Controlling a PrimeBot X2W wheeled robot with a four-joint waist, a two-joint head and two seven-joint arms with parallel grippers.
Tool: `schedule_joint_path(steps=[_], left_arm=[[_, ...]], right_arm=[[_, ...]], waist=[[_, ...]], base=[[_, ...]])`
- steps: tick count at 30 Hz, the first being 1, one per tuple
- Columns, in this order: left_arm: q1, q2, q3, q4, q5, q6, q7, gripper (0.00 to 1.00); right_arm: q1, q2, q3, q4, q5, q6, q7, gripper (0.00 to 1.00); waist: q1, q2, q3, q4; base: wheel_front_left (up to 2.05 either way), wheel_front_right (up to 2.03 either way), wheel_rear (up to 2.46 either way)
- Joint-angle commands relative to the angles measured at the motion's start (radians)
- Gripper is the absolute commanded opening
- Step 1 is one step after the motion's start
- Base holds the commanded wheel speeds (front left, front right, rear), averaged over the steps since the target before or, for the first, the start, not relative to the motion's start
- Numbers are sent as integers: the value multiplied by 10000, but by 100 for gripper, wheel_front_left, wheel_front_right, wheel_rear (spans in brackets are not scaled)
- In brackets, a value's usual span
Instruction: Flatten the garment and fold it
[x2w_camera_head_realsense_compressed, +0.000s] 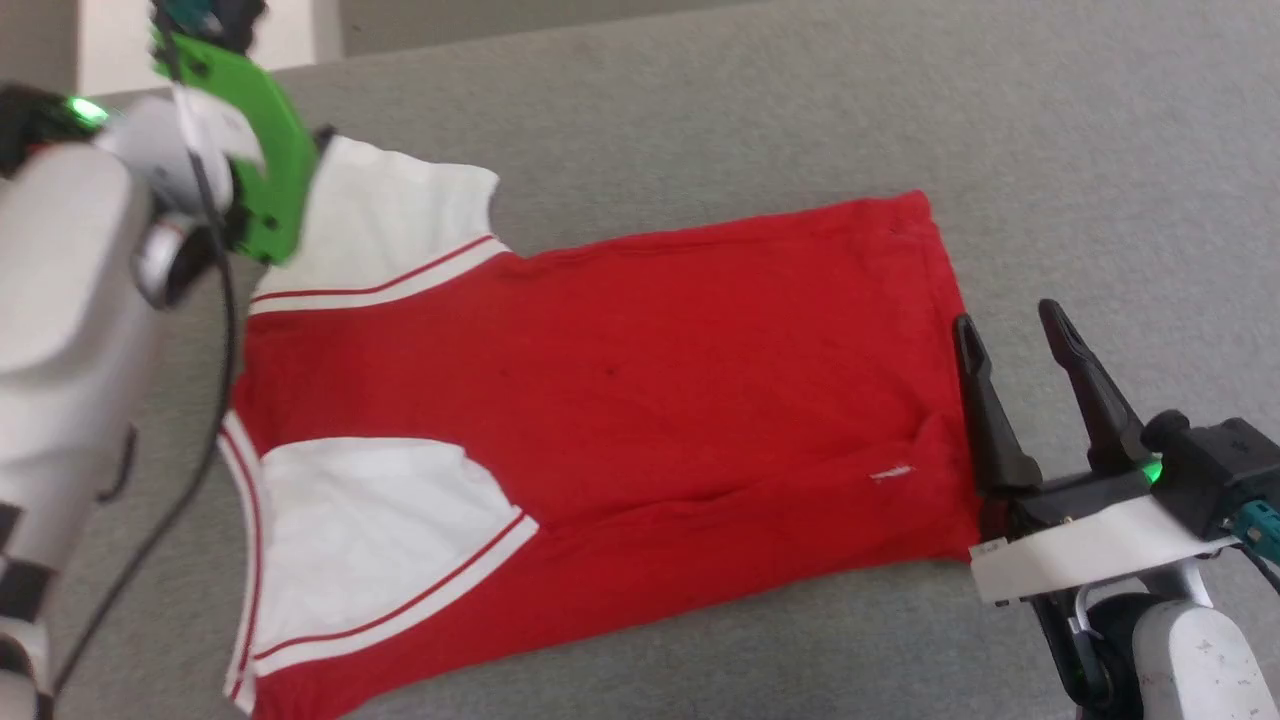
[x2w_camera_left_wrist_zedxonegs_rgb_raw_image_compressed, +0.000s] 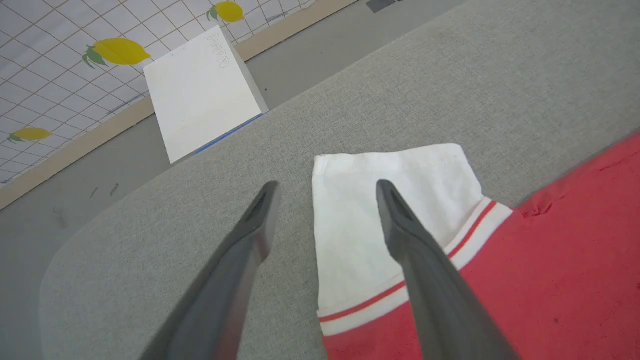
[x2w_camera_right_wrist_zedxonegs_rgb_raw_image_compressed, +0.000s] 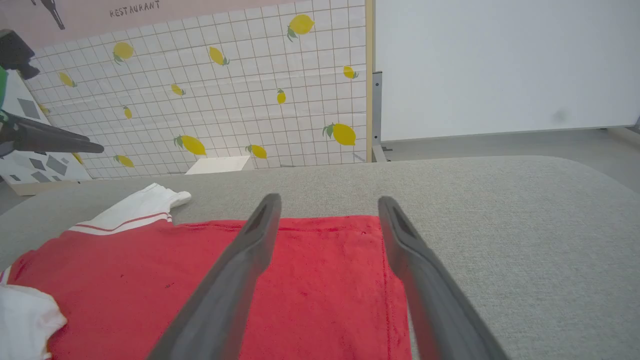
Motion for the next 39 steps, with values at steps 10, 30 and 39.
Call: schedule_joint_path(steps=[10,30,39], left_arm=[[-1569,460,256,1917,-668,253,2207,100],[-1492,671,662,2817,-1374,379,2369,0],[-1607,332,647,2686,-1297,363,1435,0]], right_arm=[[-387,32,277,46,529,-13,-413,100],[-455,33,384,124,864,-13,-486,100],[-364,33,53,224,692,-13,-146,100]], waist=[[0,33,1490,-1565],[0,33,1831,-1723],[0,33,1527,-1271]], base=[[0,0,0],[0,0,0],[0,0,0]])
